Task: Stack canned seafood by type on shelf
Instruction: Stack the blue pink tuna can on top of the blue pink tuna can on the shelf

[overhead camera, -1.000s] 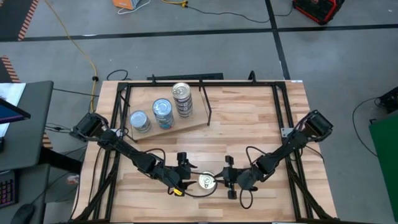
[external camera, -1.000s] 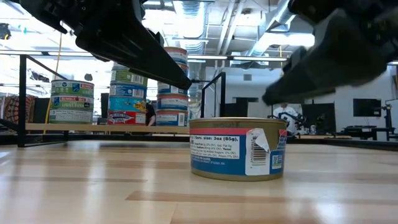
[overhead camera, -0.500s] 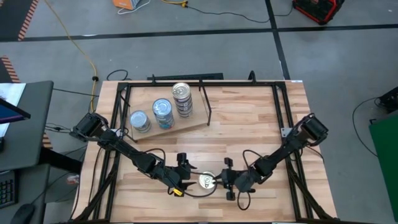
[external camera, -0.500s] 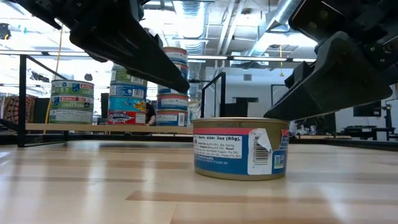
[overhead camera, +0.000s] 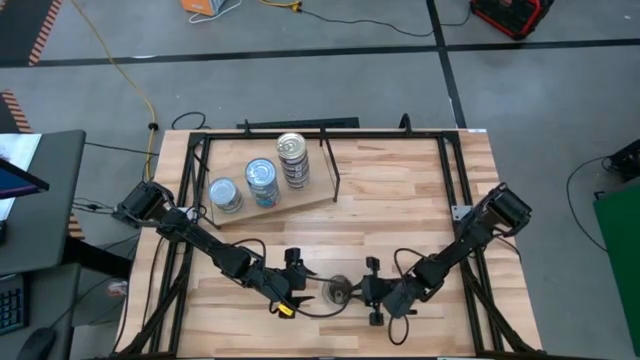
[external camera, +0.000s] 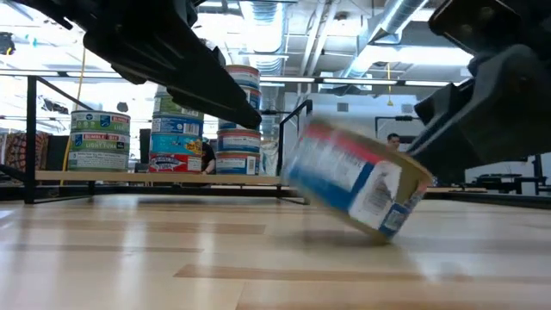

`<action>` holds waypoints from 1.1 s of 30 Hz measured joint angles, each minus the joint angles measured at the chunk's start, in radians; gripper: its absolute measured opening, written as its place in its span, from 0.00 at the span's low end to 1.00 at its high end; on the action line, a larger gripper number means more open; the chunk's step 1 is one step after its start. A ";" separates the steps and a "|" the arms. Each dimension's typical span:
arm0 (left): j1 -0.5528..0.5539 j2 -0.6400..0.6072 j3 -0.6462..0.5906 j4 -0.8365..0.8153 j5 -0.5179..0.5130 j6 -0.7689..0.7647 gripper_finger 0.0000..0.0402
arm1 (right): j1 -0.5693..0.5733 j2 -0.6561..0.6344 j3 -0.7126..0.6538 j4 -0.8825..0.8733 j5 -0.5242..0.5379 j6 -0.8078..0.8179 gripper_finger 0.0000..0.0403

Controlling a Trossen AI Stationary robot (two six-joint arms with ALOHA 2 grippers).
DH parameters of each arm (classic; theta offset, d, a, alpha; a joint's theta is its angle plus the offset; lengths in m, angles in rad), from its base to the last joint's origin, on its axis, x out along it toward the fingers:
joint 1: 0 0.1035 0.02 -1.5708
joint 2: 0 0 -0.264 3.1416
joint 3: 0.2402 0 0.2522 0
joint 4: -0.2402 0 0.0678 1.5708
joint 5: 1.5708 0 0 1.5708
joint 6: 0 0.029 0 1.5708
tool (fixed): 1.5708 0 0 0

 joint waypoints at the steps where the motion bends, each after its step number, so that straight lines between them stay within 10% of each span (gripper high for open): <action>1: 0.000 0.000 0.000 0.002 0.000 0.000 0.69 | 0.004 0.000 0.000 -0.002 0.002 0.004 0.23; 33: 0.022 0.162 0.043 0.124 -0.036 0.061 0.69 | -0.095 0.001 0.048 -0.039 -0.014 0.101 0.23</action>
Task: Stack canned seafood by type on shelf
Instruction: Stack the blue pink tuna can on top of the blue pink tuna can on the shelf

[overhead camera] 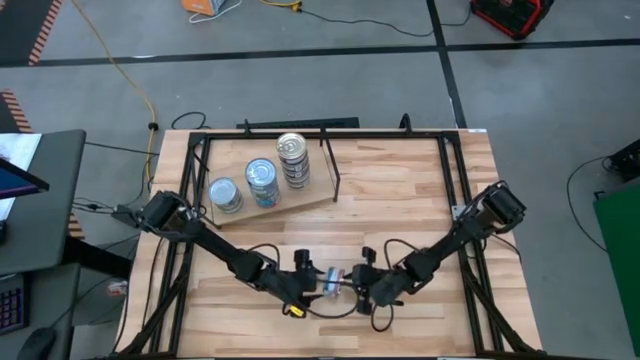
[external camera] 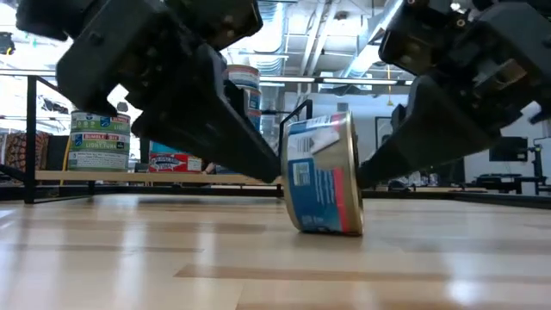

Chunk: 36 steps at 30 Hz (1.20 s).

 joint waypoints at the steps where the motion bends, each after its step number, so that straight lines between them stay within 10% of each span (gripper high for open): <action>1: 0.002 -0.003 0.010 -0.037 0.000 0.000 0.69 | -0.005 -0.003 0.000 -0.016 -0.001 0.000 0.23; 9: -0.004 -0.037 0.104 -0.351 0.007 -0.113 0.69 | -0.019 -0.008 0.012 -0.049 0.019 0.004 0.23; 25: -0.108 -0.026 0.101 -0.419 -0.134 -0.246 0.69 | -0.067 0.155 0.251 -0.184 0.105 0.013 0.23; 36: -0.120 -0.039 0.114 -0.606 -0.121 -0.259 0.69 | -0.044 0.051 0.288 -0.578 0.100 0.058 0.26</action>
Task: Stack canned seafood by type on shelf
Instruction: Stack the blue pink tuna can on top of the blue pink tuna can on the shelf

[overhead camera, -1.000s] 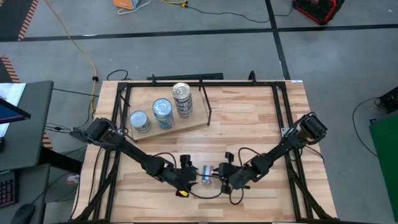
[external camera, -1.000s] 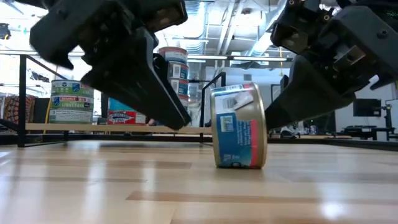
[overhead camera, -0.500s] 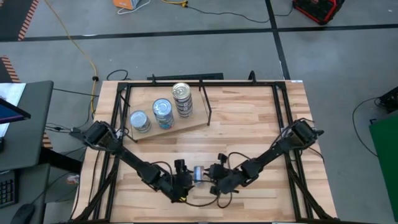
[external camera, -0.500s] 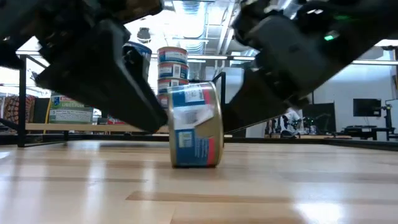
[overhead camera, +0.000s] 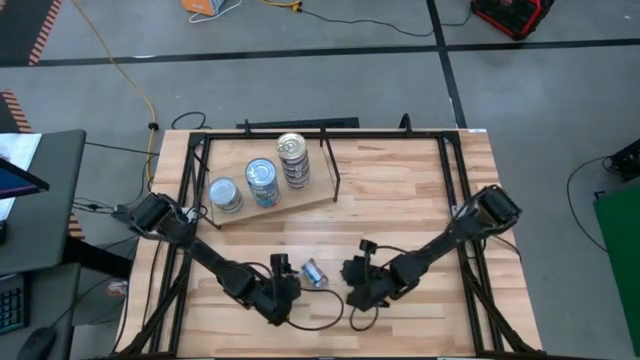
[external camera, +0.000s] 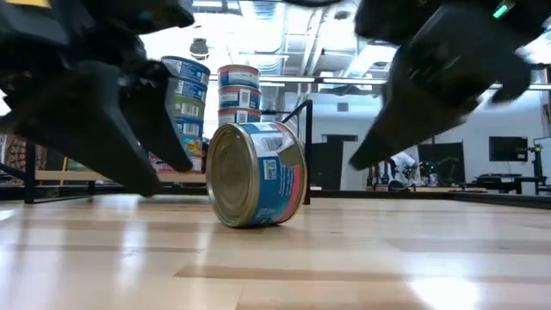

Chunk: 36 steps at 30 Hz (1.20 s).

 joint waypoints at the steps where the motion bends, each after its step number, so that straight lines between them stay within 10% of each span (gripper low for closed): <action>1: -0.003 -0.008 0.003 -0.024 -0.007 0.009 0.69 | 0.010 -0.014 0.000 -0.021 -0.001 0.007 0.28; 14: -0.013 -0.069 -0.012 -0.031 -0.077 0.145 0.69 | 0.111 0.080 0.011 0.308 0.076 0.081 0.81; 20: -0.023 -0.069 -0.123 0.185 -0.134 0.054 0.69 | 0.135 0.175 0.119 0.289 0.268 0.085 0.84; 36: -0.021 -0.069 -0.164 0.366 -0.094 -0.084 0.69 | 0.115 0.279 0.329 0.052 0.315 0.174 0.84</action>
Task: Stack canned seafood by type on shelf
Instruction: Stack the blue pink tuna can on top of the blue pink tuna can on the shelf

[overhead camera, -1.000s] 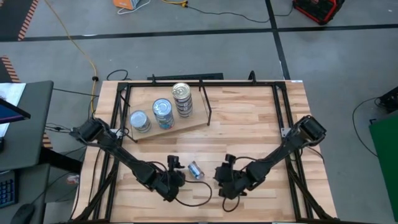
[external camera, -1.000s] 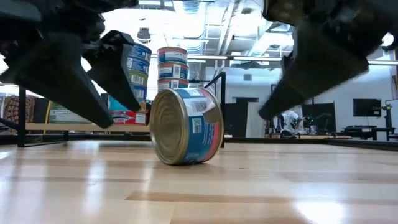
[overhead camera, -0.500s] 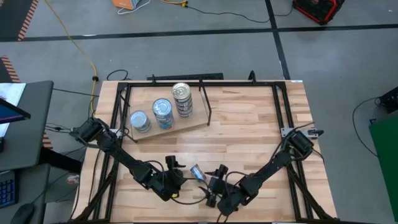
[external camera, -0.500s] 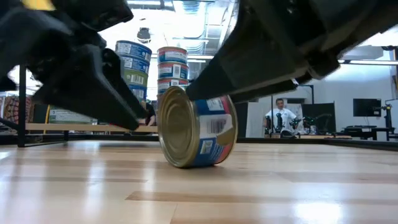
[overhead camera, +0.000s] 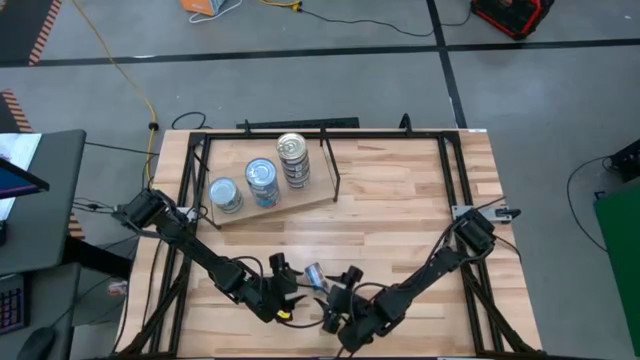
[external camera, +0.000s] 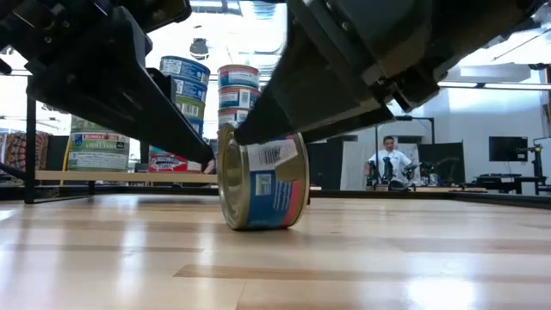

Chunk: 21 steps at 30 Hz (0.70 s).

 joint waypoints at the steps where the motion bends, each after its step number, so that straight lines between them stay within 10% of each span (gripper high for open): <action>1: 0.000 0.000 0.000 0.005 0.006 0.001 0.69 | 0.000 0.000 0.000 -0.005 -0.001 -0.009 0.84; 10: 0.001 0.000 0.000 0.012 0.020 0.002 0.69 | -0.027 -0.004 0.000 -0.088 -0.127 -0.030 0.83; 21: -0.027 0.000 0.000 0.012 -0.026 0.045 0.69 | 0.029 -0.002 0.000 0.014 0.050 0.060 0.82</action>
